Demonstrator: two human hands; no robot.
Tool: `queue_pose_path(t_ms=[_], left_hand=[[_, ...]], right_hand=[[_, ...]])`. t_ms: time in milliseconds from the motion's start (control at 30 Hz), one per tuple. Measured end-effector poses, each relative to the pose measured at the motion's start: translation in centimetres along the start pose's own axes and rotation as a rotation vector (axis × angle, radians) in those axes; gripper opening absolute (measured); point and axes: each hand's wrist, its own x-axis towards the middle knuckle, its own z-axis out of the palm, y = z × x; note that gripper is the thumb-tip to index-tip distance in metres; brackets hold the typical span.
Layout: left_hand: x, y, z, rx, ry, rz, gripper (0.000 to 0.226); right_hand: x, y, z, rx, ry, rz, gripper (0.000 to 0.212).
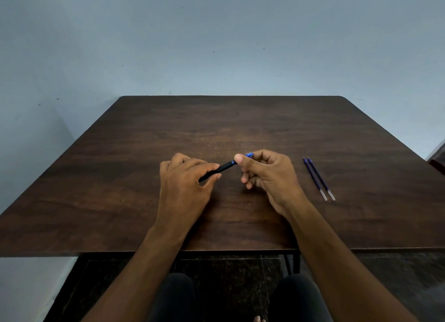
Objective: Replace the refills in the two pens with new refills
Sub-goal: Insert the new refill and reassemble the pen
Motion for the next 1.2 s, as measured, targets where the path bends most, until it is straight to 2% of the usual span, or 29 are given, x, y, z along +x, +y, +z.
queue_pose_path(t_ms=[133,300,433,533,667,833,967,1100,1200], left_hand=[[0.03,0.05,-0.01,-0.006,0.009,0.01,0.024],[0.0,0.07,0.01,-0.013,0.008,0.018,0.024],[-0.04,0.03,0.04,-0.007,0.001,0.025,0.024],[-0.06,-0.03,0.03,0.004,-0.011,0.022,0.025],[-0.03,0.01,0.03,0.012,-0.024,0.008,0.025],[-0.04,0.13,-0.06,0.008,-0.02,0.004,0.025],[-0.11,0.24,-0.14,0.008,-0.023,0.011,0.025],[-0.05,0.21,-0.13,0.005,-0.015,0.015,0.024],[-0.03,0.16,-0.07,0.004,-0.016,0.018,0.024]], right_hand=[[-0.1,0.07,-0.03,0.16,-0.071,0.014,0.026],[0.02,0.32,-0.16,0.121,-0.014,0.003,0.011],[0.01,0.14,0.09,-0.007,0.028,0.007,0.028],[-0.13,0.0,0.21,0.022,0.008,0.05,0.037],[-0.3,0.06,0.12,0.155,-0.04,0.033,0.024],[-0.15,0.33,-0.12,0.103,-0.007,0.005,0.005],[-0.15,0.45,-0.01,0.0,0.026,-0.005,0.022],[-0.34,0.29,0.07,0.04,-0.011,0.011,0.035],[-0.36,0.28,-0.12,0.094,-0.042,0.003,0.023]])
